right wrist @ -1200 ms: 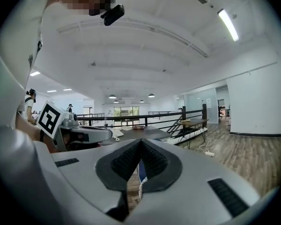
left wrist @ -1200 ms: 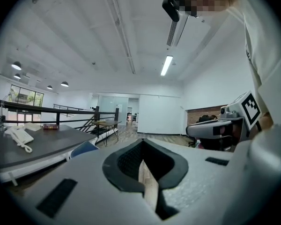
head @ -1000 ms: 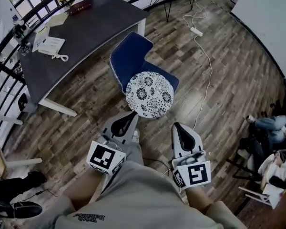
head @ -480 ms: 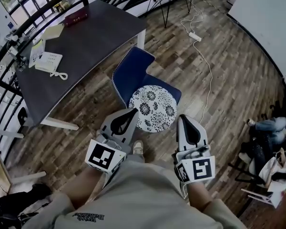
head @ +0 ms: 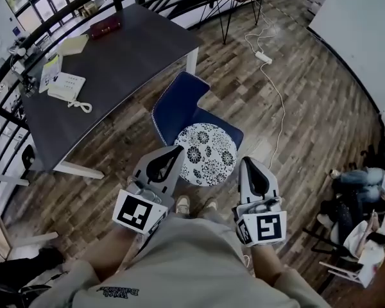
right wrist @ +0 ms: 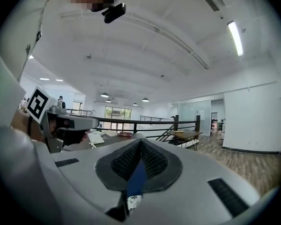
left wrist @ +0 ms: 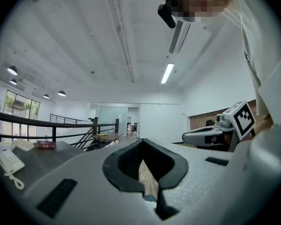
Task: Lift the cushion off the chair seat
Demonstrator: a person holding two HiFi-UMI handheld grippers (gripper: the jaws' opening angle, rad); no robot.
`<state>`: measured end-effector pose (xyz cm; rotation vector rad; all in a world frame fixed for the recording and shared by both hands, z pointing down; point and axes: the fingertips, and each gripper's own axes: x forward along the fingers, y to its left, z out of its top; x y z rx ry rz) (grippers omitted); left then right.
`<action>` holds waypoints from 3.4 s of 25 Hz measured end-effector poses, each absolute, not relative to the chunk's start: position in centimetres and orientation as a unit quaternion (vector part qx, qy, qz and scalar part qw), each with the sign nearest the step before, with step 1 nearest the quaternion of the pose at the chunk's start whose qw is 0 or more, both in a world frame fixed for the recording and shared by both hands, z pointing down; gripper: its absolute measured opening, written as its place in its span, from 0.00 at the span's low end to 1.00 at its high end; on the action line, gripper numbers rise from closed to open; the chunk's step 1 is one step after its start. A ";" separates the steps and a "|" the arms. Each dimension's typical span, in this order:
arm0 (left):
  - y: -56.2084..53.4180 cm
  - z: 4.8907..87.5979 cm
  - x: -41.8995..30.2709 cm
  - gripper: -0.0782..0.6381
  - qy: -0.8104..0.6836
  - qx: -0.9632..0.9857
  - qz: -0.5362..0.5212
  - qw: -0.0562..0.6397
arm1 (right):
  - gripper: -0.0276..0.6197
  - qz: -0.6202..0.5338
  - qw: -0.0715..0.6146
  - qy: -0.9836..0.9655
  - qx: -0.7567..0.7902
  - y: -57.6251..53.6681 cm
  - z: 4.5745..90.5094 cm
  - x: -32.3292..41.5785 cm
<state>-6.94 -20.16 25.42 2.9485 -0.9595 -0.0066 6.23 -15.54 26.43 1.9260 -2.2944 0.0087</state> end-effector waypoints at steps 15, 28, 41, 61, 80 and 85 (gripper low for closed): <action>-20.9 27.6 -4.3 0.12 -0.334 0.942 0.024 0.028 | 0.05 0.021 0.090 -0.791 0.605 -15.9 29.1 8.9; -27.1 36.9 -1.5 0.14 -0.354 0.925 0.088 0.104 | 0.18 0.046 0.118 -0.748 0.652 -22.2 35.6 16.1; -31.0 54.1 2.8 0.32 -0.338 0.909 0.161 0.180 | 0.40 0.140 0.197 -0.737 0.631 -27.3 54.5 20.4; -29.6 93.2 -2.6 0.38 -0.413 0.780 0.337 0.327 | 0.50 0.279 0.289 -0.680 0.614 -28.8 90.2 24.1; -29.0 100.3 -2.6 0.45 -0.385 0.774 0.309 0.396 | 0.27 0.280 0.325 -0.690 0.583 -27.2 97.9 22.3; -28.3 99.5 -1.5 0.17 -0.393 0.762 0.301 0.417 | 0.08 0.290 0.316 -0.703 0.566 -27.2 97.2 19.6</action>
